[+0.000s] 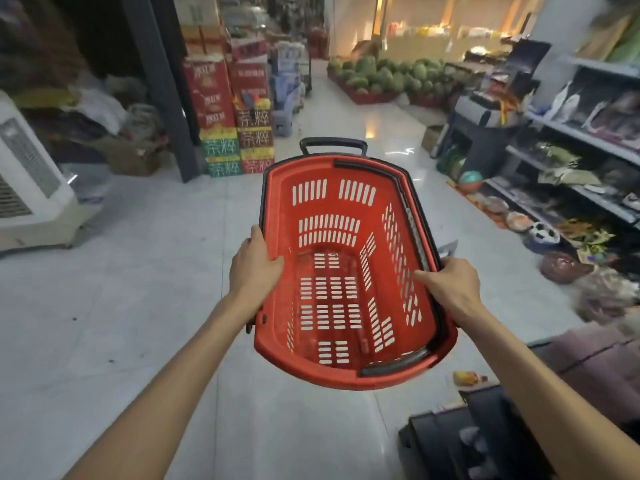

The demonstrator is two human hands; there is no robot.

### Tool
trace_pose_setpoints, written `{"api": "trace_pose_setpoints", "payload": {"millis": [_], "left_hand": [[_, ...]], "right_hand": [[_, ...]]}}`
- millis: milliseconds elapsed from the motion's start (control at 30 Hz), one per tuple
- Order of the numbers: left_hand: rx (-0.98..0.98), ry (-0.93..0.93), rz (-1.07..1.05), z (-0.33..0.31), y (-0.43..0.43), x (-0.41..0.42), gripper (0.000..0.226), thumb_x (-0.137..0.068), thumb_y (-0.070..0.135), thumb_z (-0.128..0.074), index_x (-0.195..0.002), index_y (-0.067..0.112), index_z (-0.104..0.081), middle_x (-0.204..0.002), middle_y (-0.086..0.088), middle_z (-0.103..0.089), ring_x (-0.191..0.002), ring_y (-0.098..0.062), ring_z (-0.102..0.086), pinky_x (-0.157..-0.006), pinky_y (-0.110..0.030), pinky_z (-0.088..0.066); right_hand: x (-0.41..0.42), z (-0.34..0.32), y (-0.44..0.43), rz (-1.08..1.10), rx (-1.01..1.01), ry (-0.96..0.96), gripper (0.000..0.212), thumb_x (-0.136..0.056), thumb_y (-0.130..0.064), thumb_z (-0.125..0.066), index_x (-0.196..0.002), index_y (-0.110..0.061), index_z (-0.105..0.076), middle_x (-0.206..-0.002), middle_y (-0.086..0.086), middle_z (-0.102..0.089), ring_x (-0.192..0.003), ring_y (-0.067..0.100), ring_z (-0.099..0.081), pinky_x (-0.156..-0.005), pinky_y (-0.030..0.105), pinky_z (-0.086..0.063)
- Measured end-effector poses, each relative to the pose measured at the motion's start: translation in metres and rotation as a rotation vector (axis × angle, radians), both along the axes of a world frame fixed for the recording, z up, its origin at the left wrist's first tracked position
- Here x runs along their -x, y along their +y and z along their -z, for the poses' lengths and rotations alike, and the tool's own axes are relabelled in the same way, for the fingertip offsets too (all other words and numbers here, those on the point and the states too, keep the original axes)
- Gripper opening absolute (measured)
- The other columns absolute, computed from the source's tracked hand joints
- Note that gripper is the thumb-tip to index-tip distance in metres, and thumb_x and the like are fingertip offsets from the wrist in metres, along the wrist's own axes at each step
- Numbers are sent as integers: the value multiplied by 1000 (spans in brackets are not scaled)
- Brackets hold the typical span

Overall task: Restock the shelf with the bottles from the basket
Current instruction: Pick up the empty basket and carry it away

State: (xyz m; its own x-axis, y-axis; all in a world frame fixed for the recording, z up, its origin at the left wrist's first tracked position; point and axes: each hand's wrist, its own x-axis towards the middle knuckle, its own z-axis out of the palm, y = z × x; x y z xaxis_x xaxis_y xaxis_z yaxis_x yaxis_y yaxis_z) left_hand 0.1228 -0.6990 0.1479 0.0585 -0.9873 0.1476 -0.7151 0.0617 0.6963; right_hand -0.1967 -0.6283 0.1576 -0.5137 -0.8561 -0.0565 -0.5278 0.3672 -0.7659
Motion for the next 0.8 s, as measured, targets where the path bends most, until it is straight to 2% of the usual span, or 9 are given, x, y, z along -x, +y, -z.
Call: {"api": "trace_pose_setpoints", "payload": {"millis": [67, 133, 200, 267, 367, 433, 533, 700, 800], "left_hand": [[18, -40, 17, -18, -43, 18, 55, -96, 43, -66, -139, 18, -43, -123, -6, -67, -98, -28, -72, -85, -49, -62], [15, -82, 28, -32, -96, 39, 52, -97, 41, -66, -137, 16, -44, -120, -6, -67, -95, -28, -72, -83, -49, -63], [20, -126, 29, -41, -153, 63, 47, -97, 35, -65, -133, 13, -44, -117, -9, -68, -91, -29, -72, -80, -48, -63], [17, -177, 20, -49, -210, 88, 44, -96, 31, -64, -130, 11, -44, -113, -11, -68, -88, -29, -70, -74, -45, -61], [-4, -260, -4, -58, -285, 128, 46, -97, 29, -60, -133, 7, -41, -111, -13, -67, -83, -29, -67, -65, -39, -54], [-3, -351, -56, -57, -333, 153, 61, -99, 32, -57, -146, 2, -32, -121, -19, -65, -88, -33, -69, -65, -40, -56], [-4, -445, -111, -59, -396, 184, 74, -101, 33, -54, -154, -3, -19, -135, -28, -57, -92, -37, -69, -64, -40, -54], [-10, -489, -99, -55, -510, 223, 84, -101, 36, -56, -158, -7, -12, -135, -29, -59, -102, -38, -68, -70, -40, -53], [-38, -511, -116, -47, -587, 243, 85, -100, 38, -57, -158, -7, -14, -125, -24, -65, -103, -38, -69, -73, -42, -54]], "right_hand": [[18, -13, -42, -9, 24, -25, 21, -78, -26, -80, -94, -15, -73, -67, -10, -69, -54, 4, -68, -45, 16, -49], [39, -21, -90, -9, 26, -32, 22, -79, -28, -80, -94, -14, -71, -68, -8, -69, -52, 2, -66, -43, 14, -47], [63, -24, -144, 6, 37, -38, 29, -75, -33, -82, -95, -14, -72, -74, -4, -74, -58, 9, -71, -54, 21, -57], [86, -30, -197, 14, 47, -23, 32, -72, -36, -81, -94, -14, -72, -77, -1, -75, -63, 14, -73, -60, 28, -60], [118, -41, -270, 14, 54, 81, 26, -73, -32, -75, -88, -11, -71, -77, 1, -73, -64, 17, -69, -57, 26, -53], [136, -47, -317, 2, 66, 189, 23, -78, -34, -70, -88, -13, -67, -79, 1, -72, -65, 17, -66, -56, 27, -50], [158, -51, -384, -21, 97, 342, 21, -86, -35, -63, -93, -14, -64, -83, 2, -72, -67, 20, -66, -62, 31, -56], [192, -59, -492, -44, 86, 504, 23, -95, -31, -56, -103, -11, -51, -95, 8, -69, -76, 29, -66, -69, 37, -56], [209, -58, -563, -111, 121, 587, 28, -97, -33, -52, -111, -15, -36, -89, 6, -64, -64, 29, -55, -62, 36, -45]]}}
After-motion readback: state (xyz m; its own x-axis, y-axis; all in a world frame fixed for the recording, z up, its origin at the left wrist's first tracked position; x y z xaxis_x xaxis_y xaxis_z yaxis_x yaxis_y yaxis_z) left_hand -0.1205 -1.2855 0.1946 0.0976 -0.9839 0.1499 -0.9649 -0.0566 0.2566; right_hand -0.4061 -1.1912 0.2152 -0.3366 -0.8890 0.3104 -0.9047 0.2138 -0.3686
